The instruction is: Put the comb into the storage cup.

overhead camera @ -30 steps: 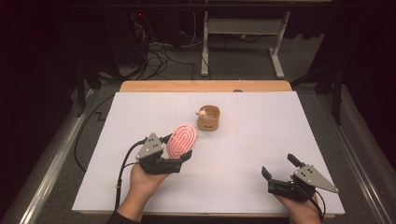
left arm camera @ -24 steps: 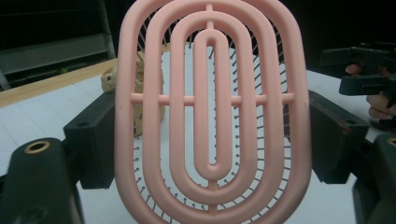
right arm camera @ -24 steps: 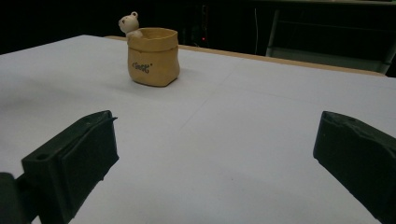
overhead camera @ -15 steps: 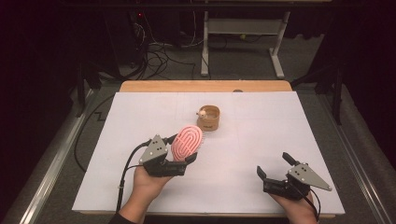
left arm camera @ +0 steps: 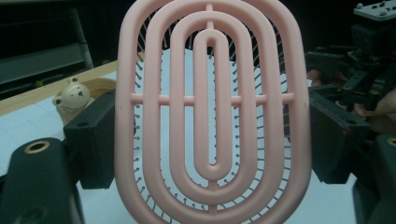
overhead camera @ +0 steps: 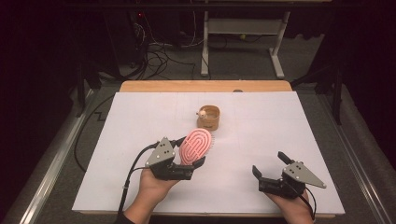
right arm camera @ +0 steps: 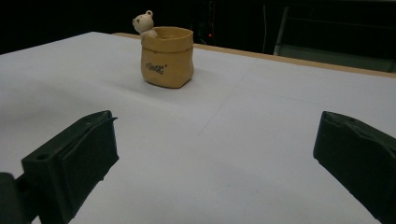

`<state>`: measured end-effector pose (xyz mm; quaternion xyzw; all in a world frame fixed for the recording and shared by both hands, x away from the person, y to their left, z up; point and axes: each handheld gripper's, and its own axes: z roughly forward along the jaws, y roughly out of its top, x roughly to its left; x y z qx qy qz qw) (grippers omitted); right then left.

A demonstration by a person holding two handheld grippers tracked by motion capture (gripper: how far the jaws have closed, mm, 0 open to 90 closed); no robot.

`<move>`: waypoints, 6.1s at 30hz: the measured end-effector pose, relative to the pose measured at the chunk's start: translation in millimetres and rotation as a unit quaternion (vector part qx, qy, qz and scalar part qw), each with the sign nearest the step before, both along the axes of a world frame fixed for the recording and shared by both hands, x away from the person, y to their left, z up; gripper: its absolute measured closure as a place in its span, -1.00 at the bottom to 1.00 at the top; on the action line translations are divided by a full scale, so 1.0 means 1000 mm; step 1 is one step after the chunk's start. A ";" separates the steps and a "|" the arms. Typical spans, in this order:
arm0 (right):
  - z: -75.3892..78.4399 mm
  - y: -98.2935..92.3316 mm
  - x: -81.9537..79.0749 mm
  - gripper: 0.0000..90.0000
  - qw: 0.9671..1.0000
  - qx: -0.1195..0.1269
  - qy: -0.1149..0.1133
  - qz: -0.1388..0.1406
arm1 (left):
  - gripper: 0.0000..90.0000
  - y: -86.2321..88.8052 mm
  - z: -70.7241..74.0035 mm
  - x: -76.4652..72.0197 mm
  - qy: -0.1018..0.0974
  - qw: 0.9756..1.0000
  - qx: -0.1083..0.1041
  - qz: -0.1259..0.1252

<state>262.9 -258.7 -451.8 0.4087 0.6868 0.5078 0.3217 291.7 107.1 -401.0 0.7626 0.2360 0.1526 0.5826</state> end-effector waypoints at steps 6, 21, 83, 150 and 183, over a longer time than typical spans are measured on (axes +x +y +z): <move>0.007 0.006 0.005 -0.99 1.000 0.003 0.006 0.002 | -0.60 -0.001 0.003 -0.002 -0.011 1.000 -0.006 -0.002; 0.025 0.031 0.023 -0.99 0.998 0.035 -0.002 0.047 | -0.60 -0.004 -0.003 0.002 -0.020 1.000 0.012 0.016; 0.068 0.125 0.033 -0.76 0.979 0.121 0.035 0.160 | -0.60 -0.020 -0.011 -0.005 -0.032 0.999 0.029 0.026; 0.063 0.122 0.055 0.20 0.958 0.185 0.145 0.165 | -0.60 -0.030 -0.012 0.005 -0.051 0.997 0.040 0.040; 0.076 0.128 0.052 0.43 0.951 0.185 0.168 0.180 | -0.60 -0.029 -0.011 0.002 -0.068 0.995 0.045 0.054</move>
